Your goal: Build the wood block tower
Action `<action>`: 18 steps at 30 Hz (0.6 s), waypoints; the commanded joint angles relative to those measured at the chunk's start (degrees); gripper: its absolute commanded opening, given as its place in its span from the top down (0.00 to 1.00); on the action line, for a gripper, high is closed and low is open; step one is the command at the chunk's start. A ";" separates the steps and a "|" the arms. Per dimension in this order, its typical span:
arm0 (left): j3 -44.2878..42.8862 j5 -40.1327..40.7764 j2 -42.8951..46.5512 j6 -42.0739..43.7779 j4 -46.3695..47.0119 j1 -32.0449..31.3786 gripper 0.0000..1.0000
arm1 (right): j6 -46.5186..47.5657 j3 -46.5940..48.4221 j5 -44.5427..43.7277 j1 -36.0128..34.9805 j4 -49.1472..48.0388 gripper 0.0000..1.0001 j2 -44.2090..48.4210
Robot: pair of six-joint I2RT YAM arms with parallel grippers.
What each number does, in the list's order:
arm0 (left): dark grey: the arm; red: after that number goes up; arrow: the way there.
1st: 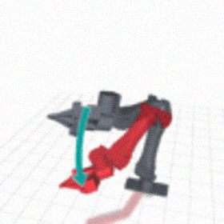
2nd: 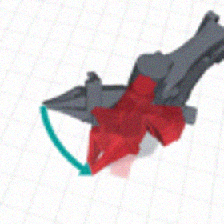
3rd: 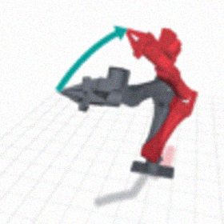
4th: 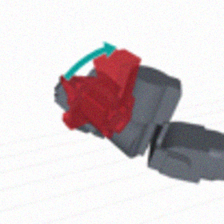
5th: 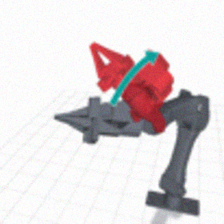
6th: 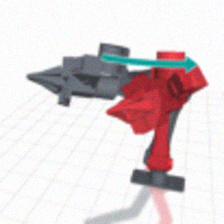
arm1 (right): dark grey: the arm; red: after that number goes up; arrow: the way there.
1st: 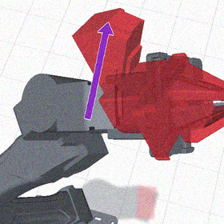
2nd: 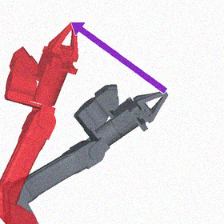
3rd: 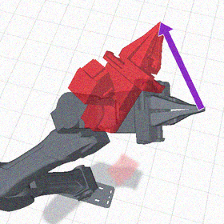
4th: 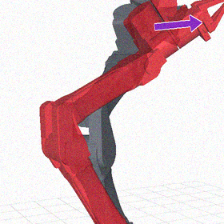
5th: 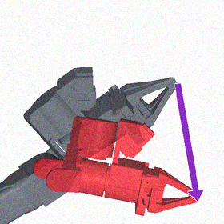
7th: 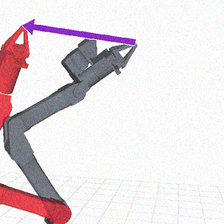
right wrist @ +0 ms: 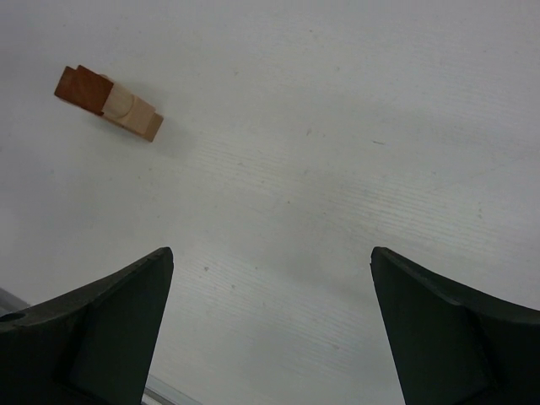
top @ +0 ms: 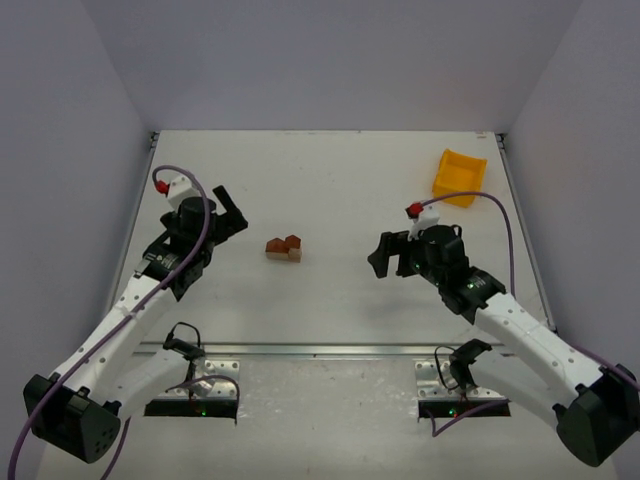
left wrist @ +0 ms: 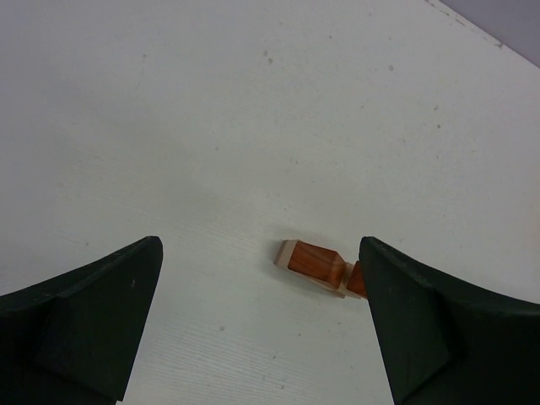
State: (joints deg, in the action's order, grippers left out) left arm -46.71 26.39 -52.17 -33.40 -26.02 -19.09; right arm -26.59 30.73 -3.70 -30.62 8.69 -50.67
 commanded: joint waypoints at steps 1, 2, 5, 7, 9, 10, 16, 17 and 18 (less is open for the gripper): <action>0.57 0.50 1.45 -0.52 1.86 -0.07 0.00 | 2.66 0.56 10.18 -0.23 -8.32 0.01 -2.25; 0.64 0.43 1.45 -0.67 1.85 -0.07 0.00 | 2.90 1.01 11.32 -0.38 -9.93 0.01 -3.28; 0.74 -0.64 1.38 -0.66 2.23 -0.07 0.00 | 5.93 3.65 10.95 -4.17 -12.24 0.01 -8.45; 0.85 -0.85 1.23 -0.61 2.29 -0.07 0.00 | 9.82 7.63 5.49 -9.50 -11.39 0.01 -13.48; 1.09 -0.68 1.25 -0.73 2.29 -0.07 0.00 | 13.06 11.84 -0.41 -13.15 -9.24 0.01 -17.96; 1.27 -0.50 1.23 -0.82 2.29 -0.07 0.00 | 14.67 14.50 -2.91 -14.33 -8.87 0.01 -20.26; 1.54 1.08 0.95 -1.06 2.27 -0.07 0.00 | 22.60 23.23 -6.23 -17.67 -9.09 0.01 -33.93; 1.50 1.24 0.77 -1.05 2.29 -0.07 0.00 | 24.50 24.37 -5.67 -17.80 -9.24 0.01 -35.63; 1.45 1.39 0.57 -1.05 2.28 -0.07 0.00 | 26.30 25.47 -5.04 -17.90 -9.37 0.01 -37.02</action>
State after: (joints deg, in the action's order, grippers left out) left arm -45.17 26.40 -51.75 -33.74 -25.91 -19.09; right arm -9.73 51.14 -6.34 -47.84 1.30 -82.62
